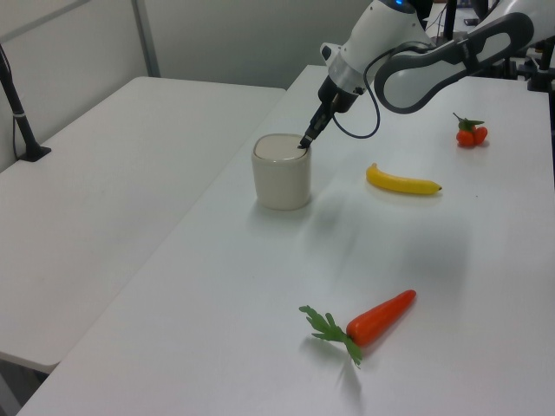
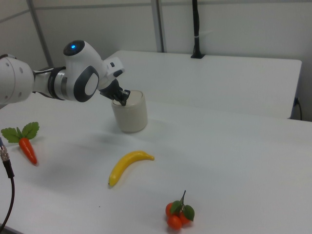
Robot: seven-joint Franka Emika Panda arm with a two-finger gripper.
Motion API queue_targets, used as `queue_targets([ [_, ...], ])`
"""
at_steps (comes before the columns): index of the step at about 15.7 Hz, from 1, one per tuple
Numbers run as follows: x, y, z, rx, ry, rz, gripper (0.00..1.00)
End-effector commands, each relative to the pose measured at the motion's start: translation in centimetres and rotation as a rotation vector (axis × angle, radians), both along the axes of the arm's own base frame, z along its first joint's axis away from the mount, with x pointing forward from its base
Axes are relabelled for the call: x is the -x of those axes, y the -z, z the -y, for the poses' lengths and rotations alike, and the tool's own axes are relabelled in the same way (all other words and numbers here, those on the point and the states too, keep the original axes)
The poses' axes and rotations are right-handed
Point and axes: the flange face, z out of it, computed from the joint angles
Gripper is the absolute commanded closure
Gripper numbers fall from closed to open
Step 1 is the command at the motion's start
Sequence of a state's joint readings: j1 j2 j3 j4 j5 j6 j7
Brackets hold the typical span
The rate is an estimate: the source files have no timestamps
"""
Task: Close garbage bin
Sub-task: 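Hold the gripper pressed on the closed lid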
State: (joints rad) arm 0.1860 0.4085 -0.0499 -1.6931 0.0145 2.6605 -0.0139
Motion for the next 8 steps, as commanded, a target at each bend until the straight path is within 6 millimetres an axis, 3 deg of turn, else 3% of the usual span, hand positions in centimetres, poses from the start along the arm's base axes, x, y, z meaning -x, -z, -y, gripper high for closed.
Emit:
queue_targets([
  [1,0.5,3.6,-0.3,0.027,-0.018,-0.076,1.00],
  [8,0.3,1.8,-0.2,0.014,-0.006,-0.045,1.00],
])
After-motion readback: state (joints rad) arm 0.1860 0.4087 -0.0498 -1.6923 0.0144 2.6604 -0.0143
